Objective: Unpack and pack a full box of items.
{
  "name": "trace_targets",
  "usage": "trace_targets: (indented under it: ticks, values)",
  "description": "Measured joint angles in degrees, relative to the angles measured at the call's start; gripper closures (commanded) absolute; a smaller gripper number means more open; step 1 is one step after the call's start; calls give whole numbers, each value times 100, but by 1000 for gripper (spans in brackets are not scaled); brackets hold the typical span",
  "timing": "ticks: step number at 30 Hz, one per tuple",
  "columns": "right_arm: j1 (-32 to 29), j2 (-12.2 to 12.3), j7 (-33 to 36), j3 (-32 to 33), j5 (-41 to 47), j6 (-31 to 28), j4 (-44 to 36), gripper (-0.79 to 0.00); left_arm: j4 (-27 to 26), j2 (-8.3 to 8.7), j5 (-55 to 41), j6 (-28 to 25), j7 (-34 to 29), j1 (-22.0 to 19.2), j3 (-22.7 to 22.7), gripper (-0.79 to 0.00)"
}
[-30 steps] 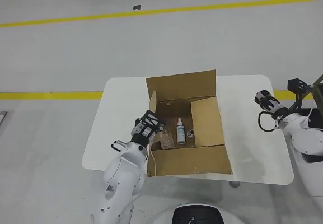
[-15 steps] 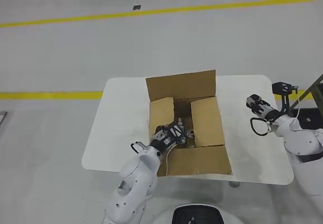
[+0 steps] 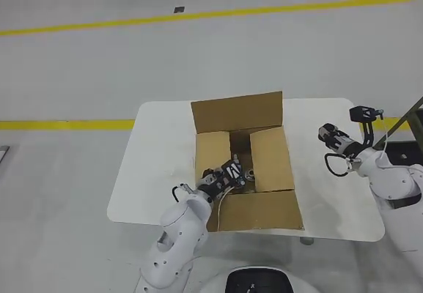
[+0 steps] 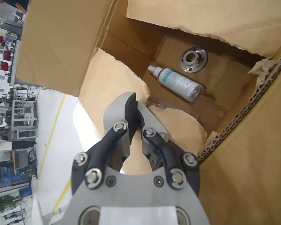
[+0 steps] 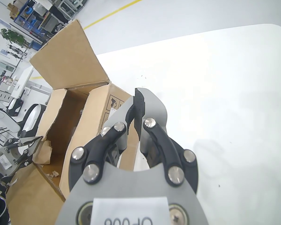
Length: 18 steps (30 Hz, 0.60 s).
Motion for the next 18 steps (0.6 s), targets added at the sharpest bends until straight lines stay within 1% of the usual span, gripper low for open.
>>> trace_targets:
  ticks: [11, 12, 13, 14, 16, 18]
  values:
    - [109, 25, 64, -60, 94, -116, 103, 0, 176, -24, 53, 210, -167, -174, -3, 0]
    - [116, 27, 67, -63, 108, -117, 111, 0, 174, -27, 19, 220, -194, -174, -12, -182]
    - [127, 32, 68, -67, 109, -116, 117, 0, 157, -31, -39, 229, -231, -169, -24, -462]
    - [139, 41, 62, -79, 48, -106, 110, 0, 136, -33, -87, 222, -243, -164, -34, -785]
    - [151, 46, 18, -129, -263, -70, 93, 0, 75, -33, -195, 170, -255, -155, -70, -785]
    - [164, 40, 3, -149, -261, -58, 113, 0, 1, -26, -223, 135, -215, -153, -111, -785]
